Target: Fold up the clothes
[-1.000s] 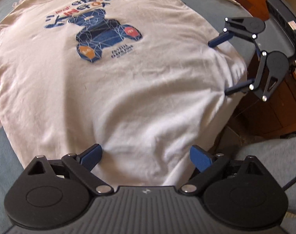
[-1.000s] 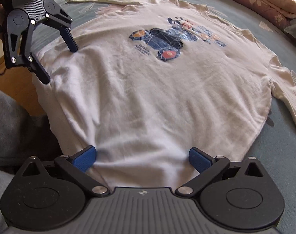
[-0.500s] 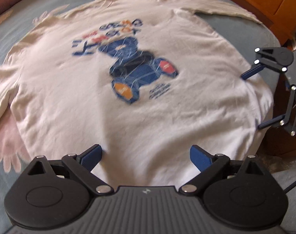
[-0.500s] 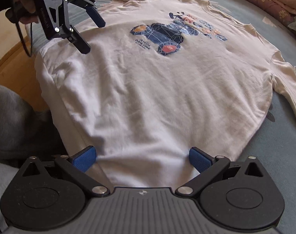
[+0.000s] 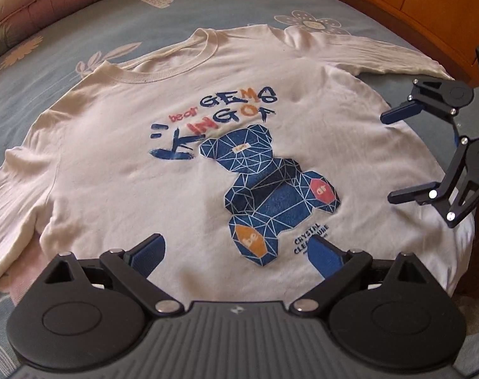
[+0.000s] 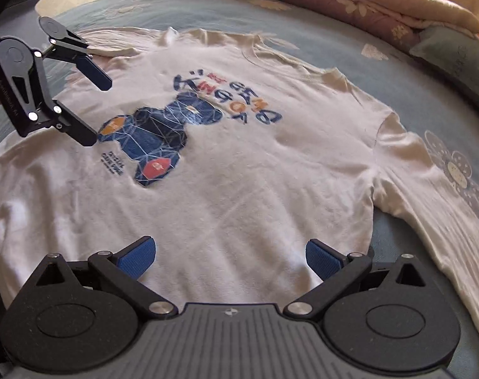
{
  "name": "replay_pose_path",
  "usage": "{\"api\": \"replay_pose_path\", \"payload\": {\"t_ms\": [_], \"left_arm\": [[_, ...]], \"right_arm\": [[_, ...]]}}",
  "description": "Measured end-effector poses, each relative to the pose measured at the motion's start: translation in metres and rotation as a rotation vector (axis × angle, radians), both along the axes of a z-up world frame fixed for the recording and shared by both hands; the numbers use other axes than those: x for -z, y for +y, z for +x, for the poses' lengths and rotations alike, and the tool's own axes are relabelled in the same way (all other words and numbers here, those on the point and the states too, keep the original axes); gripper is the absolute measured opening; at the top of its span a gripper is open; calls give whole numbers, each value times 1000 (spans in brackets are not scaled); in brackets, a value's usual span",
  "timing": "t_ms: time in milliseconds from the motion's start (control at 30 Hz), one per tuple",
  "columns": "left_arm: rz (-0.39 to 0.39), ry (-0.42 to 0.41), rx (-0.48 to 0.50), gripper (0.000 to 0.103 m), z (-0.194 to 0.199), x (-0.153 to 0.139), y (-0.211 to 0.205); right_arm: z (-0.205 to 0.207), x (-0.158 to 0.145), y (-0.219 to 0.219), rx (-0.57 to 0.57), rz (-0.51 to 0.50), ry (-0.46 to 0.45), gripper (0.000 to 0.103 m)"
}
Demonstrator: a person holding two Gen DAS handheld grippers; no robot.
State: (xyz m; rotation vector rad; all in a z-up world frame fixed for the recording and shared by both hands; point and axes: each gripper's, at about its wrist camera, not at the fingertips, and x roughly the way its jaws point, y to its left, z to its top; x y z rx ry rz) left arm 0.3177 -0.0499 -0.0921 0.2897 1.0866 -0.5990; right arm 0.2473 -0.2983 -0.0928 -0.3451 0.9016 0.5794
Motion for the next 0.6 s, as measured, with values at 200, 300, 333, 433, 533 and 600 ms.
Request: {"api": "replay_pose_path", "payload": {"t_ms": [200, 300, 333, 433, 533, 600], "left_arm": [[34, -2, -31, 96, -19, 7, 21], [-15, -19, -63, 96, -15, -3, 26], [-38, -29, -73, 96, -12, -7, 28], [-47, -89, -69, 96, 6, -11, 26], [-35, -80, -98, 96, 22, -2, 30], [-37, -35, -128, 96, 31, 5, 36]], "right_arm": [[-11, 16, -15, 88, 29, 7, 103], [-9, 17, -10, 120, 21, 4, 103], [-7, 17, -8, 127, 17, 10, 103], [-2, 15, -4, 145, 2, 30, 103], [8, 10, 2, 153, -44, 88, 103], [16, 4, 7, 170, -78, 114, 103]]}}
